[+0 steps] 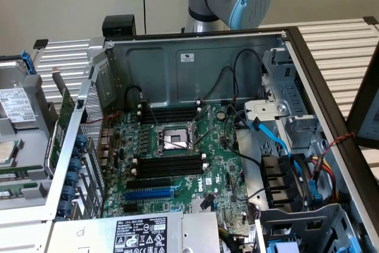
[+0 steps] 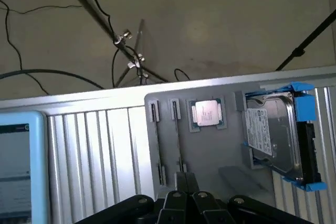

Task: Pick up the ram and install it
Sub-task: 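Pick up the ram and move it above insertion slot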

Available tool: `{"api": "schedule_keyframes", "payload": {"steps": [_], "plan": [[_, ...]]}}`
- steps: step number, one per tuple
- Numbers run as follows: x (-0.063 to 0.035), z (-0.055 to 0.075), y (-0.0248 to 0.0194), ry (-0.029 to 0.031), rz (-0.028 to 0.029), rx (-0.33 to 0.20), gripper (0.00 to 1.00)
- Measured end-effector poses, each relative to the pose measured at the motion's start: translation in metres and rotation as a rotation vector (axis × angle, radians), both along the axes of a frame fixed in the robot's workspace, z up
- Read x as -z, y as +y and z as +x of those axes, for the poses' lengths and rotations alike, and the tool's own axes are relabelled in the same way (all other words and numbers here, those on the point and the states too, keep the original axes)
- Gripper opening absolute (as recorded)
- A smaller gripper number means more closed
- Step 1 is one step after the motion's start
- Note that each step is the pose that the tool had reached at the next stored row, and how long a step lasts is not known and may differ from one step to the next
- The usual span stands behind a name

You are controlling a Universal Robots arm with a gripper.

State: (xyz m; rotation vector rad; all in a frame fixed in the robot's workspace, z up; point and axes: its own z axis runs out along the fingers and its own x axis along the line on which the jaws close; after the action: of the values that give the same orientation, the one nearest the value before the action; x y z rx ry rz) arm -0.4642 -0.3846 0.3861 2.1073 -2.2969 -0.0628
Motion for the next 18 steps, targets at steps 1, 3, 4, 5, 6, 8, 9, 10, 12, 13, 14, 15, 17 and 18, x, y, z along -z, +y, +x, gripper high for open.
{"api": "schedule_keyframes", "payload": {"steps": [1, 3, 4, 5, 6, 8, 9, 10, 12, 13, 14, 15, 17, 18], "plan": [[0.0001, 0.0000, 0.0000, -0.0003, -0.0007, -0.018, 0.10], [0.0000, 0.0000, 0.0000, -0.0039, -0.0017, -0.052, 0.10], [0.0001, 0.0000, 0.0000, -0.0070, -0.0018, -0.067, 0.10], [0.0002, 0.0000, 0.0000, -0.0105, -0.0019, -0.080, 0.10], [0.0003, 0.0000, 0.0000, -0.0150, -0.0020, -0.092, 0.10], [0.0003, 0.0000, 0.0000, -0.0248, -0.0032, -0.113, 0.10], [0.0004, 0.0001, 0.0000, -0.0274, -0.0039, -0.119, 0.10], [0.0005, 0.0003, 0.0000, -0.0297, -0.0044, -0.125, 0.10], [0.0005, 0.0003, 0.0000, -0.0305, -0.0045, -0.127, 0.10], [0.0005, 0.0003, 0.0000, -0.0305, -0.0046, -0.127, 0.10], [0.0005, 0.0003, 0.0000, -0.0304, -0.0046, -0.127, 0.10], [0.0004, 0.0003, 0.0000, -0.0304, -0.0046, -0.128, 0.10], [0.0010, 0.0009, 0.0001, -0.0307, -0.0064, -0.127, 0.10], [0.0015, 0.0014, 0.0001, -0.0323, -0.0085, -0.128, 0.10]]}}
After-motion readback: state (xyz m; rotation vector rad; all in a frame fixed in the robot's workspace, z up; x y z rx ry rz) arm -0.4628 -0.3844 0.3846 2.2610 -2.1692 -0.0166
